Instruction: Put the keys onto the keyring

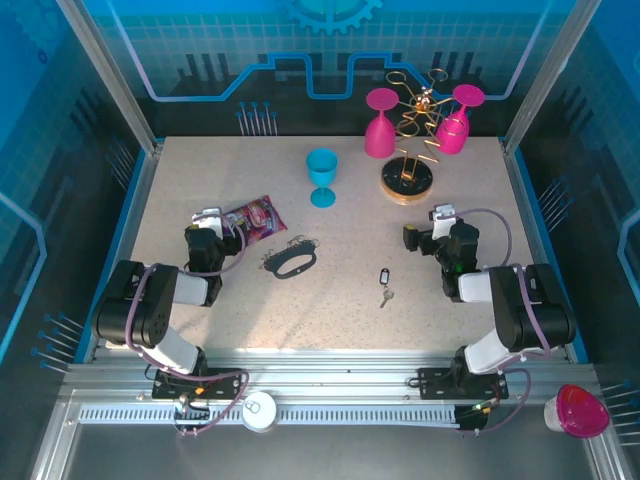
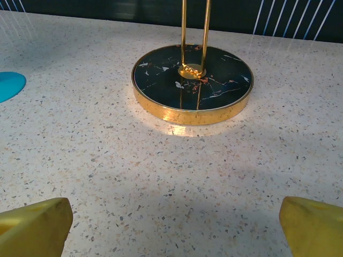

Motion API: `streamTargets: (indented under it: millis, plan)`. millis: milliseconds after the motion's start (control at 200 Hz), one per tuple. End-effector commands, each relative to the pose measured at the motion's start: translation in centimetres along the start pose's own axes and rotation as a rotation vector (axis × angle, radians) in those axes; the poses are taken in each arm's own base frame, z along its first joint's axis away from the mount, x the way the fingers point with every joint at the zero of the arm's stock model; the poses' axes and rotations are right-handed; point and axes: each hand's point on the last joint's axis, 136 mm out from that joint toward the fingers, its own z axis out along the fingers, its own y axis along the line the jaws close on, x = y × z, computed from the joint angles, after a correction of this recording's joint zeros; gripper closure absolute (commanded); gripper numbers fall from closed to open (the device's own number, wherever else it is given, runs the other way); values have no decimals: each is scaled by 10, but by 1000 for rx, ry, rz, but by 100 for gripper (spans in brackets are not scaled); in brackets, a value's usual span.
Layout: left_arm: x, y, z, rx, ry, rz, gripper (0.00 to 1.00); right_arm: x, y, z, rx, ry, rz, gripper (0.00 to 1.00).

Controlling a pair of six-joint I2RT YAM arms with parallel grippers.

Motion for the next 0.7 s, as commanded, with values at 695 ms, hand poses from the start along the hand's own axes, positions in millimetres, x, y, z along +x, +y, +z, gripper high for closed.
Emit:
streamTargets:
  millis: [695]
  plan:
    - [-13,-1,0,15,-30,-26,1,-10,-1,2,7,-25,-11,0]
